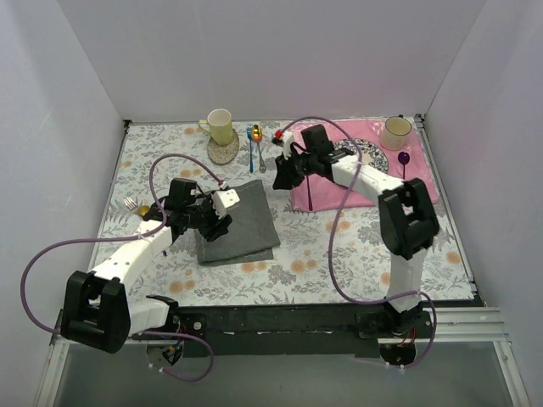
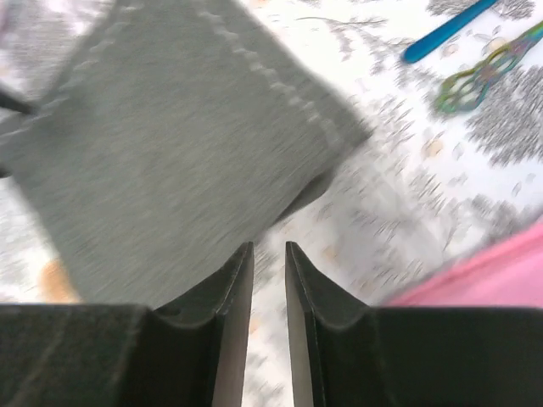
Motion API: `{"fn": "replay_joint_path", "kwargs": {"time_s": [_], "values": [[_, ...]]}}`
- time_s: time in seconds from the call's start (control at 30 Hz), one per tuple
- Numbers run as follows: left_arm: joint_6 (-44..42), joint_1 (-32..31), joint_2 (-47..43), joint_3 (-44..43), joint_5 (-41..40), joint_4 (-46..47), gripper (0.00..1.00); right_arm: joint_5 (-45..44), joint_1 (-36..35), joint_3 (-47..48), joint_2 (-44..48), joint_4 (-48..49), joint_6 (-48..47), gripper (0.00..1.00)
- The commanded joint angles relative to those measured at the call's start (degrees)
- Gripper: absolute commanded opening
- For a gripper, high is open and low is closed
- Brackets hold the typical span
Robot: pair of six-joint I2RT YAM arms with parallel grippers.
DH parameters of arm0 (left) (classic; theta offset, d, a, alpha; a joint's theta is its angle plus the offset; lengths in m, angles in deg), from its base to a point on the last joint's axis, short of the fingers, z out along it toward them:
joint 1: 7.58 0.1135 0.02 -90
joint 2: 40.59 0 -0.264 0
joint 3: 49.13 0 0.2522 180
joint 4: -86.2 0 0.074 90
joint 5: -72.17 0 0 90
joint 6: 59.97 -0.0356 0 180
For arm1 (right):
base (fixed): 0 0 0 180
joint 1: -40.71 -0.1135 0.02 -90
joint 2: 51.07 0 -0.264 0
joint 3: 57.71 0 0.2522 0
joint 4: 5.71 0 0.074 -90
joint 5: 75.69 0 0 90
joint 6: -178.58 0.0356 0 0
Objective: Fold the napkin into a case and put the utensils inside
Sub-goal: Smooth out the lower triangle-folded napkin at the center of the board.
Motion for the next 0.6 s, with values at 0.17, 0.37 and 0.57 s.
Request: {"fn": "replay_joint_path", "kwargs": {"time_s": [0.17, 0.37, 0.57], "values": [[4.3, -7.6, -2.1, -1.4, 2.6, 1.0, 0.52, 12.8, -1.4, -37.5, 35.5, 4.7, -10.2, 0.25], [5.8, -11.8, 2.4, -1.5, 1.2, 1.1, 0.53, 0.4, -10.0, -56.5, 49.9, 13.2, -38.7, 0.19], [8.0, -12.4, 5.4, -2.1, 0.7, 2.1, 0.52, -11.5, -21.3, -63.2, 47.0, 33.0, -44.5, 0.04]]}}
